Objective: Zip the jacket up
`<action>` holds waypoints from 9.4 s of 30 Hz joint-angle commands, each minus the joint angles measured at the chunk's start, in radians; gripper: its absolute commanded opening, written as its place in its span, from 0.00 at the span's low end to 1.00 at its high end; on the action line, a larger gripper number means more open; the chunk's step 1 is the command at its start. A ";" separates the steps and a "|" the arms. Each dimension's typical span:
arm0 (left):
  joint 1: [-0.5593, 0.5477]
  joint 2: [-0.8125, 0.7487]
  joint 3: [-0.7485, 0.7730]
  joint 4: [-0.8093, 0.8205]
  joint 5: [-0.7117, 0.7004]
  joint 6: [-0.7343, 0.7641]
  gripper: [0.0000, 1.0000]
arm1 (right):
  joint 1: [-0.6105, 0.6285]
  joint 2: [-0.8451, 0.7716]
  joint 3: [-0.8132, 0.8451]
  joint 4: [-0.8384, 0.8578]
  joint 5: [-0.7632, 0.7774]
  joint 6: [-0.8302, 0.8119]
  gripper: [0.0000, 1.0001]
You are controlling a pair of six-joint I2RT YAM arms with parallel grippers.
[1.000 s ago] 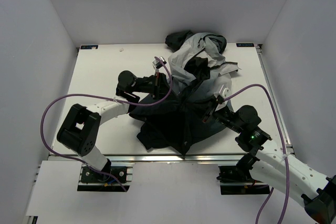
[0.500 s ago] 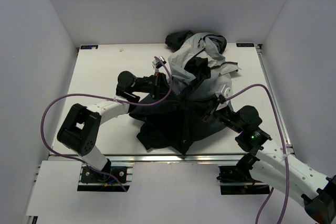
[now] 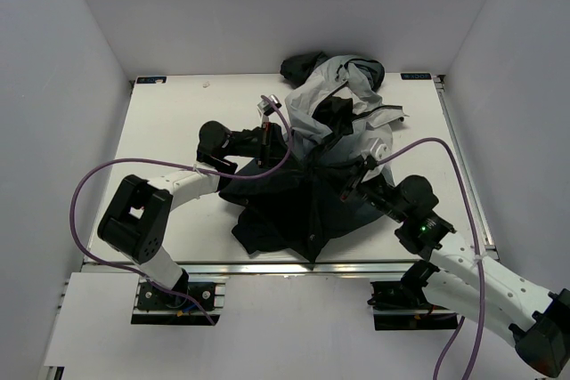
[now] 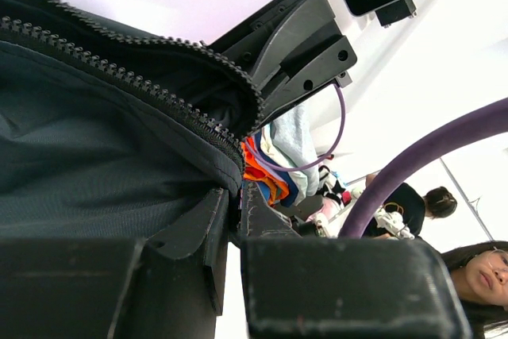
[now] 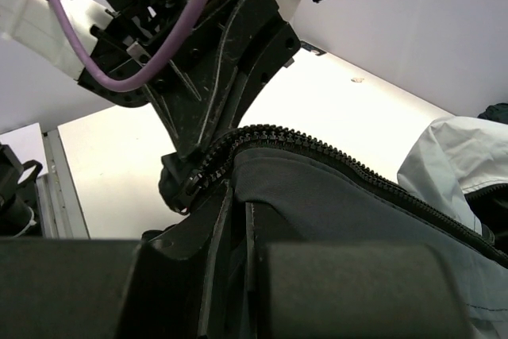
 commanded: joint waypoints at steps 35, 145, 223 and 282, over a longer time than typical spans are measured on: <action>-0.018 -0.238 -0.006 -1.152 -0.106 0.831 0.00 | -0.006 0.143 0.322 -0.238 0.503 0.174 0.00; -0.030 -0.134 0.057 -1.318 -0.104 0.708 0.00 | 0.523 0.340 0.469 -0.859 0.579 -0.527 0.21; -0.151 -0.609 -0.090 -1.149 -0.506 0.613 0.80 | 0.250 0.429 0.653 -0.921 0.246 0.130 0.00; -0.302 -0.632 -0.122 -1.483 -0.987 0.601 0.00 | 0.208 0.459 0.668 -1.010 0.670 0.125 0.00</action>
